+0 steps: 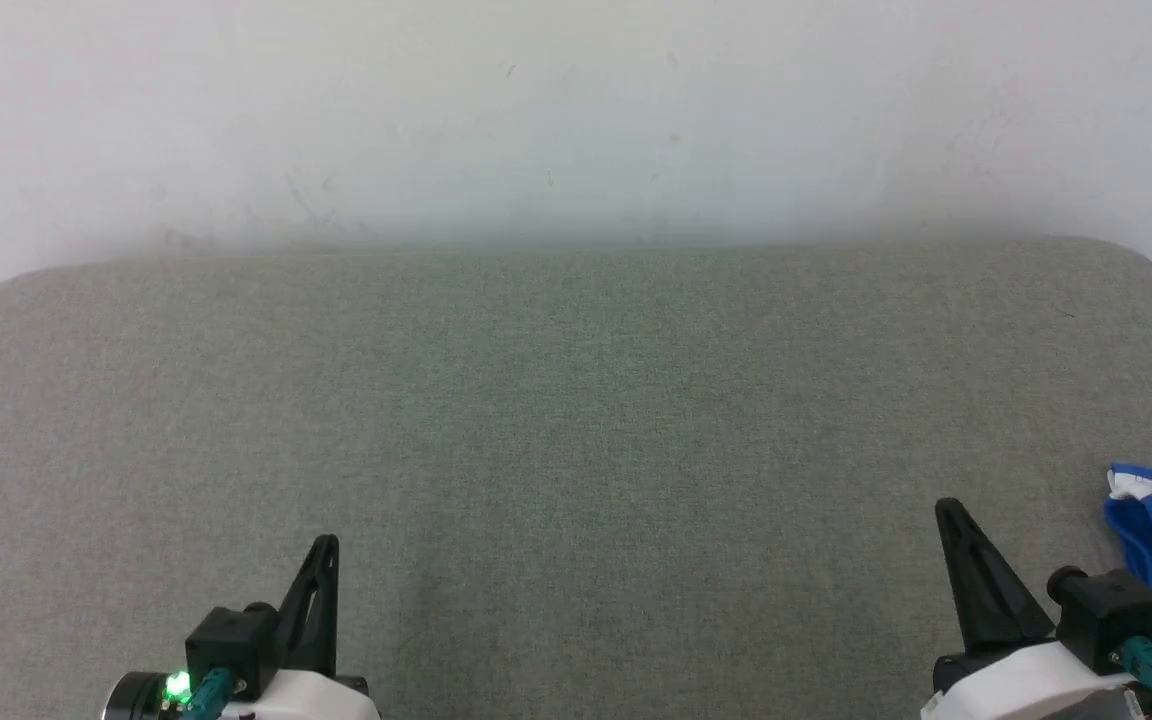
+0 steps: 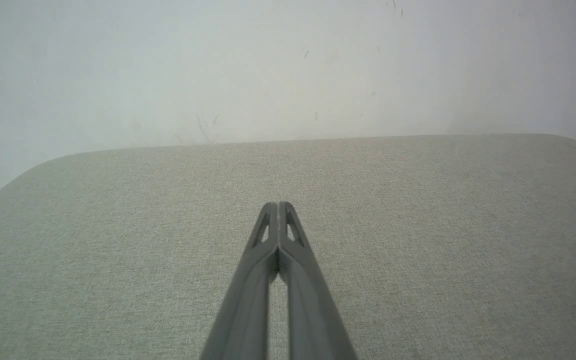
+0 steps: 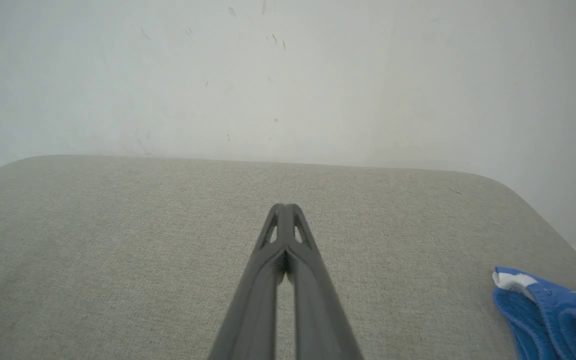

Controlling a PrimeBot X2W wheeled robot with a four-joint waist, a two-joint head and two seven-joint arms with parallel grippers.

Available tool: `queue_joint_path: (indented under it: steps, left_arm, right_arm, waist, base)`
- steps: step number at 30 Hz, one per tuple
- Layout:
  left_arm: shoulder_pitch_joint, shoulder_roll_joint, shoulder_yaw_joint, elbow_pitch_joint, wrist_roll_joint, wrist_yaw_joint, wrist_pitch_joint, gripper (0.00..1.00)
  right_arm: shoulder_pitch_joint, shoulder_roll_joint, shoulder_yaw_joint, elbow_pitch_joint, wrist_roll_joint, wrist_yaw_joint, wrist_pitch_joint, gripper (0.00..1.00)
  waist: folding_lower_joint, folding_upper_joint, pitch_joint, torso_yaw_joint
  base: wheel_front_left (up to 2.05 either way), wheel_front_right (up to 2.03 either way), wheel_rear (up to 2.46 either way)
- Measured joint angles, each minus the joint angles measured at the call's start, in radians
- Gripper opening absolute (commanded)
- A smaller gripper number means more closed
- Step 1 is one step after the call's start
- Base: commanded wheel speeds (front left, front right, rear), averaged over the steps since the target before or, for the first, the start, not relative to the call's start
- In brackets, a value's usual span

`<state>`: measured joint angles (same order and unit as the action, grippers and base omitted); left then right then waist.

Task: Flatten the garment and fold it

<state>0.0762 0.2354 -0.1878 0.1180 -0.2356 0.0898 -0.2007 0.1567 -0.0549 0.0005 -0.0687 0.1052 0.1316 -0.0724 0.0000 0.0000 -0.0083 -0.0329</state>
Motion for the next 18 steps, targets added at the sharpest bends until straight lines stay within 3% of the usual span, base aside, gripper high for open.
queue_joint_path:
  steps: [18]
  left_arm:
    - [-0.007,-0.032,0.032,-0.021,0.038,-0.011,0.035,0.0]
  right_arm:
    - [-0.028,0.0,0.0,0.011,-0.017,0.0,0.012,0.0]
  waist:
    - [0.0,0.0,0.001,0.006]
  base:
    - [0.0,0.0,0.0]
